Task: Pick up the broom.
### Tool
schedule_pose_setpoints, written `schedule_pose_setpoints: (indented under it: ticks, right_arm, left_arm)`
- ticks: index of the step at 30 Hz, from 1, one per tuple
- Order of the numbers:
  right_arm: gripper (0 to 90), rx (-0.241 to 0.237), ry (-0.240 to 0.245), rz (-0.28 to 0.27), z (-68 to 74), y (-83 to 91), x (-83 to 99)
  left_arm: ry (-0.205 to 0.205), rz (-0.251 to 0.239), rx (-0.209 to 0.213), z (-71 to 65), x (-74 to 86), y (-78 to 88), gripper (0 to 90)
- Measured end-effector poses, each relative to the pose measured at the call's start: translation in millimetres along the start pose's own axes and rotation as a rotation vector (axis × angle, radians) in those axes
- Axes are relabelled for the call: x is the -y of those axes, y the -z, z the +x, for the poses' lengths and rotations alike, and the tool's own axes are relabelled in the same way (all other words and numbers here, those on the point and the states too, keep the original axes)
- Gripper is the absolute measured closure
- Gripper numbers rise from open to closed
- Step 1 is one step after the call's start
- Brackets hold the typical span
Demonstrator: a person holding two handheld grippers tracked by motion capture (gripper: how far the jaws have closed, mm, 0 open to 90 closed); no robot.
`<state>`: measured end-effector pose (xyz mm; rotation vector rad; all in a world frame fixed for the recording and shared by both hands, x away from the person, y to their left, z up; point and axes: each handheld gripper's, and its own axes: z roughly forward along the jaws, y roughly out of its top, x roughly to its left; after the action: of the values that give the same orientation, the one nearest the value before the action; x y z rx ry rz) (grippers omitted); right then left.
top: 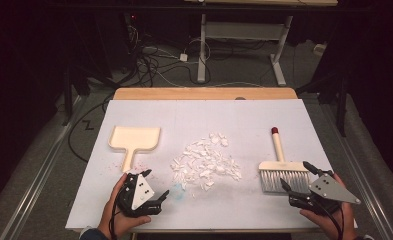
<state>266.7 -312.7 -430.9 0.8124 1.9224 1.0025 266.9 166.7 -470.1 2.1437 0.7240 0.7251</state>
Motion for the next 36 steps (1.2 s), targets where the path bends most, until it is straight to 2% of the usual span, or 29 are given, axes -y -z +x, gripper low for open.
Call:
schedule_pose_setpoints:
  ticks: [4, 6, 9, 12, 13, 15, 16, 18, 20, 22, 23, 24, 25, 26, 27, 28, 30, 32, 33, 34, 35, 36]
  right_arm:
    - [18.9, 0.001, -0.01, 0.015, -0.9, 0.5, 2.3]
    - [20.2, 0.026, 0.016, 0.018, -1.6, 2.0, 1.7]
    - [19.3, 0.033, 0.017, 0.021, -2.9, 2.6, -0.7]
    - [19.3, 0.048, -0.013, 0.01, -7.0, 3.0, -2.9]
    - [19.4, 0.059, -0.018, 0.011, -8.0, 2.7, -3.1]
    - [20.4, 0.11, -0.01, -0.013, -10.9, 1.9, -4.8]
    - [20.4, 0.11, -0.01, -0.013, -10.9, 1.9, -4.8]
    - [20.5, 0.135, -0.042, 0.008, -20.0, -7.6, -11.2]
    - [20.3, 0.131, -0.072, 0.068, -27.1, -19.4, -17.0]
    - [21.2, 0.121, -0.114, 0.104, -33.6, -31.5, -20.7]
    - [21.2, 0.121, -0.114, 0.104, -33.6, -31.5, -20.7]
    - [24.6, 0.12, -0.126, 0.188, -40.3, -46.2, -25.2]
    - [24.6, 0.12, -0.126, 0.188, -40.3, -46.2, -25.2]
    - [26.2, 0.101, -0.172, 0.235, -46.6, -60.6, -28.8]
    - [26.9, 0.089, -0.196, 0.285, -49.9, -69.4, -30.6]
    - [28.3, 0.089, -0.224, 0.313, -53.7, -77.7, -31.6]
    - [28.4, 0.074, -0.27, 0.372, -60.3, -94.2, -31.6]
    - [31.3, 0.065, -0.316, 0.407, -66.0, -107.2, -29.7]
    - [31.4, 0.051, -0.322, 0.431, -67.4, -113.5, -28.1]
    - [31.4, 0.051, -0.322, 0.431, -67.4, -113.5, -28.1]
    - [35.0, 0.036, -0.35, 0.488, -67.6, -125.5, -23.5]
    - [35.4, 0.02, -0.358, 0.517, -66.7, -131.1, -20.6]
  left_arm:
    - [0.0, 0.0, 0.003, -0.6, -0.9, -2.4, 17.1]
    - [-0.01, 0.004, 0.013, -2.1, -1.9, -4.7, 17.1]
    - [-0.016, 0.014, 0.02, -4.0, -1.4, -6.7, 17.1]
    - [-0.028, 0.025, 0.028, -5.2, -0.7, -6.8, 17.1]
    - [-0.028, 0.025, 0.031, -5.1, -0.7, -6.5, 17.1]
    - [-0.028, 0.025, 0.033, -5.4, -0.6, -6.4, 17.1]
    - [-0.028, 0.025, 0.033, -5.4, -0.6, -6.4, 17.1]
    - [-0.027, 0.033, 0.035, -5.6, -0.4, -7.3, 17.1]
    - [-0.027, 0.034, 0.034, -5.6, -0.4, -7.6, 17.1]
    - [-0.026, 0.039, 0.037, -5.5, -0.1, -8.2, 17.1]
    - [-0.028, 0.042, 0.037, -5.6, 0.1, -8.4, 17.1]
    - [-0.028, 0.044, 0.038, -5.7, 0.4, -8.6, 17.1]
    - [-0.027, 0.047, 0.04, -5.7, 0.7, -8.7, 17.1]
    - [-0.025, 0.046, 0.04, -5.8, 1.4, -8.1, 17.1]
    - [-0.025, 0.046, 0.04, -5.8, 1.4, -8.1, 17.1]
    - [-0.025, 0.047, 0.04, -5.3, 1.8, -7.5, 17.1]
    - [-0.016, 0.044, 0.04, -4.4, 2.6, -6.6, 17.2]
    - [-0.016, 0.046, 0.041, -4.7, 2.9, -6.4, 17.5]
    - [-0.016, 0.046, 0.041, -4.7, 2.9, -6.4, 17.5]
    - [-0.021, 0.048, 0.041, -5.0, 3.2, -6.0, 17.5]
    - [-0.02, 0.049, 0.042, -5.2, 3.8, -5.8, 17.6]
    - [-0.02, 0.051, 0.041, -4.9, 4.0, -5.6, 17.6]
